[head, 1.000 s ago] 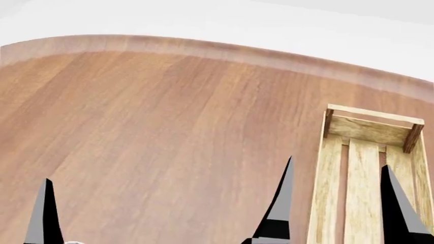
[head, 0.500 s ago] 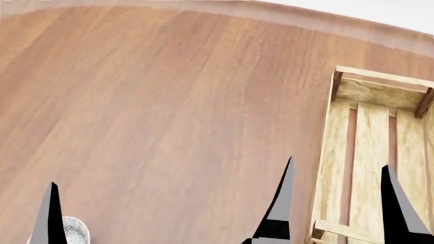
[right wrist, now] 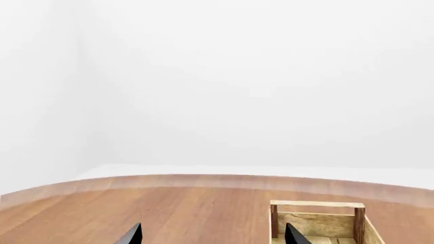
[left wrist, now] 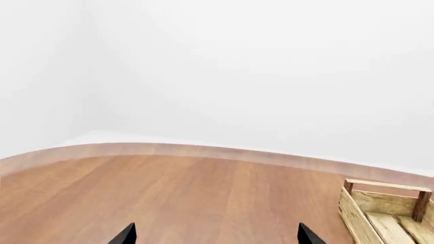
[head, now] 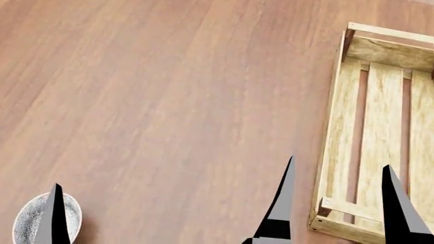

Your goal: Stack the right bowl on the left bowl and place them in the tray.

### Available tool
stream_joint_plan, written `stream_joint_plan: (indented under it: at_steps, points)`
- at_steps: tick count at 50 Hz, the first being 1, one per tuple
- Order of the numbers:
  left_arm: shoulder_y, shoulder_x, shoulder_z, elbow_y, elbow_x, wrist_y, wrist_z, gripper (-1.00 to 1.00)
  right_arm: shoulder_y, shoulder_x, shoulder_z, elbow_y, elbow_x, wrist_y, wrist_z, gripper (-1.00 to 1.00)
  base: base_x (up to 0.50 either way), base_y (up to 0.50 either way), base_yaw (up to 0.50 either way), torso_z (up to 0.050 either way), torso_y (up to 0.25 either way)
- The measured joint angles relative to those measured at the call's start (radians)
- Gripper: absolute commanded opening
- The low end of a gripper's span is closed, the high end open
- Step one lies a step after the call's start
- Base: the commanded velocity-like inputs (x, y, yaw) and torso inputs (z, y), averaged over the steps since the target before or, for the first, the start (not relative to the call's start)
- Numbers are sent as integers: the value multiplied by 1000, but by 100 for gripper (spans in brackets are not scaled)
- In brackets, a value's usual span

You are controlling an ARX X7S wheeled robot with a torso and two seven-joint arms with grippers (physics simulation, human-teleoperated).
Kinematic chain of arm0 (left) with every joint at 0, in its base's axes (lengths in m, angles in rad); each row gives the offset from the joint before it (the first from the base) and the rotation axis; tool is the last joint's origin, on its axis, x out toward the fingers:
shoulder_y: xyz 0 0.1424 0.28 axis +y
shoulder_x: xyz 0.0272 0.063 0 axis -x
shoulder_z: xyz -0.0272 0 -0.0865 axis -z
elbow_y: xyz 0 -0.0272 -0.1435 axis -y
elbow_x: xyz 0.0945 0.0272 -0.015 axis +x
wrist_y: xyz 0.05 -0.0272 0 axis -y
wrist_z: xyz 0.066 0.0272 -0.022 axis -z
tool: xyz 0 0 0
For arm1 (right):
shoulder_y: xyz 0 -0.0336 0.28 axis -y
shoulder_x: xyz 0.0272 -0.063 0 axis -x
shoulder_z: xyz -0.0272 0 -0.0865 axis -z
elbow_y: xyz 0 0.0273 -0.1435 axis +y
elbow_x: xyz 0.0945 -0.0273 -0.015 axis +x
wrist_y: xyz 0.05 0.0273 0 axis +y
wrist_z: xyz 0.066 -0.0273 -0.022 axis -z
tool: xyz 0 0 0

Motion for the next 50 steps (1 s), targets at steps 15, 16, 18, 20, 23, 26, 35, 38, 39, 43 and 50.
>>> stream_joint_plan:
  at_steps: [15, 16, 18, 20, 23, 26, 35, 38, 39, 43, 50]
  points:
    - [2, 10, 37, -73, -140, 29, 59, 100, 2, 9, 0, -2, 12, -3, 10, 100, 0, 0, 0, 0, 0]
    - [5, 13, 39, -81, -153, 34, 66, 100, 2, 10, 1, -2, 13, -4, 10, 100, 0, 0, 0, 0, 0]
    - [8, 17, 44, -92, -185, 36, 75, 100, 3, 10, 0, -1, 14, -5, 12, 100, 0, 0, 0, 0, 0]
    - [12, 21, 48, -100, -215, 37, 83, 100, 4, 11, 0, -1, 15, -5, 13, 100, 0, 0, 0, 0, 0]
    - [19, 26, 50, -112, -260, 40, 92, 100, 5, 12, -2, 1, 16, -7, 14, 100, 0, 0, 0, 0, 0]
    - [28, 29, 52, -125, -300, 45, 103, 100, 5, 13, -4, 2, 17, -8, 15, 100, 0, 0, 0, 0, 0]
    - [39, 35, 59, -163, -407, 43, 126, 100, 5, 15, -9, 11, 19, -18, 16, 100, 0, 0, 0, 0, 0]
    - [46, 40, 64, -181, -428, 43, 133, 100, 5, 16, -10, 12, 21, -20, 17, 100, 0, 0, 0, 0, 0]
    - [48, 42, 64, -188, -436, 43, 133, 100, 4, 16, -10, 12, 21, -21, 18, 100, 0, 0, 0, 0, 0]
    - [57, 47, 63, -211, -465, 44, 132, 100, 4, 18, -12, 11, 22, -22, 20, 100, 0, 0, 0, 0, 0]
    - [72, 54, 59, -246, -502, 48, 130, 100, 5, 22, -17, 5, 23, -19, 25, 100, 0, 0, 0, 0, 0]
